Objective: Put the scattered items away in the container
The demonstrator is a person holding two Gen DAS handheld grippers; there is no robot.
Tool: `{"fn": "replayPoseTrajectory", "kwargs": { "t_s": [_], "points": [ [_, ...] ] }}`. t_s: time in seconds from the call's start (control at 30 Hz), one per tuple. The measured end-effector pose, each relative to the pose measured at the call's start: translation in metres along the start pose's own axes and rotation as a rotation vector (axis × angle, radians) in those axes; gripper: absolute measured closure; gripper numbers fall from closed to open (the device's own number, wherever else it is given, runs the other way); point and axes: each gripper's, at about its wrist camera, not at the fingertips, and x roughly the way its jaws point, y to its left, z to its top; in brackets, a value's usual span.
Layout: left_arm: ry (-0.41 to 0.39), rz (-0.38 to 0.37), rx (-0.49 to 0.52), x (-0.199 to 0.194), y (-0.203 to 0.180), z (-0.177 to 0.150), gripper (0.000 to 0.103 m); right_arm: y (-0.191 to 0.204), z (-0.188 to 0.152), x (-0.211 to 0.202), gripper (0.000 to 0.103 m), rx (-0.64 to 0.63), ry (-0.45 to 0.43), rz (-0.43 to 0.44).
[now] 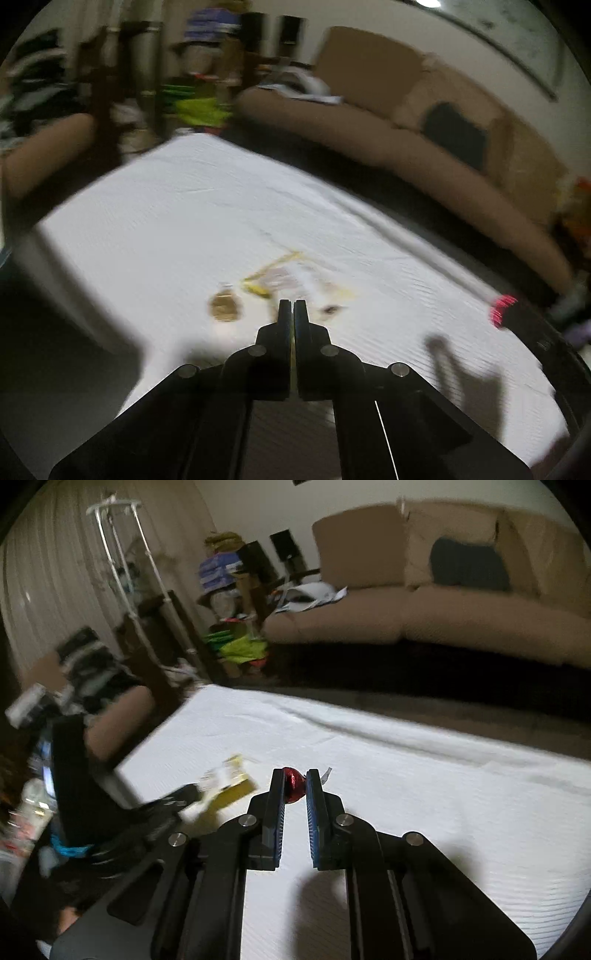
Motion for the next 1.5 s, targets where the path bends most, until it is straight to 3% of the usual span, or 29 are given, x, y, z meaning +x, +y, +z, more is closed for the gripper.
{"fn": "replayPoseTrajectory", "kwargs": {
  "t_s": [0.07, 0.3, 0.57, 0.93, 1.03, 1.1, 1.13, 1.2, 1.27, 1.3, 1.37, 1.5],
  "points": [
    [-0.004, -0.068, -0.031, -0.007, 0.007, 0.004, 0.102, 0.009, 0.004, -0.007, 0.092, -0.042, -0.012, -0.062],
    [-0.024, -0.081, 0.017, -0.032, 0.009, 0.016, 0.103, 0.048, 0.019, -0.033, 0.092, -0.176, -0.051, -0.191],
    [-0.027, -0.045, 0.019, -0.041, 0.014, 0.022, 0.103, 0.07, 0.022, -0.04, 0.092, -0.235, -0.056, -0.22],
    [0.01, 0.028, 0.038, -0.027, 0.015, 0.016, 0.102, 0.067, 0.022, -0.04, 0.092, -0.23, -0.038, -0.216],
    [-0.006, 0.115, 0.076, -0.025, 0.009, 0.013, 0.1, 0.067, 0.022, -0.041, 0.092, -0.232, -0.039, -0.212],
    [-0.024, 0.188, 0.083, -0.024, 0.008, 0.011, 0.086, 0.066, 0.022, -0.042, 0.092, -0.229, -0.04, -0.205],
    [-0.031, 0.2, 0.075, -0.022, 0.008, 0.011, 0.083, 0.066, 0.022, -0.042, 0.092, -0.227, -0.042, -0.203],
    [-0.026, 0.188, 0.055, -0.019, 0.005, 0.007, 0.066, 0.063, 0.022, -0.041, 0.092, -0.216, -0.039, -0.188],
    [-0.017, 0.199, 0.038, -0.015, -0.002, 0.002, 0.037, 0.06, 0.021, -0.038, 0.092, -0.21, -0.031, -0.184],
    [-0.019, 0.227, 0.032, -0.012, -0.007, -0.001, 0.03, 0.058, 0.02, -0.036, 0.092, -0.209, -0.025, -0.184],
    [-0.041, 0.298, 0.031, -0.01, -0.017, -0.007, 0.003, 0.055, 0.019, -0.035, 0.092, -0.202, -0.019, -0.176],
    [-0.215, 0.467, -0.032, -0.025, -0.026, -0.018, 0.0, 0.043, 0.02, -0.034, 0.092, -0.168, -0.018, -0.154]
  ]
}}
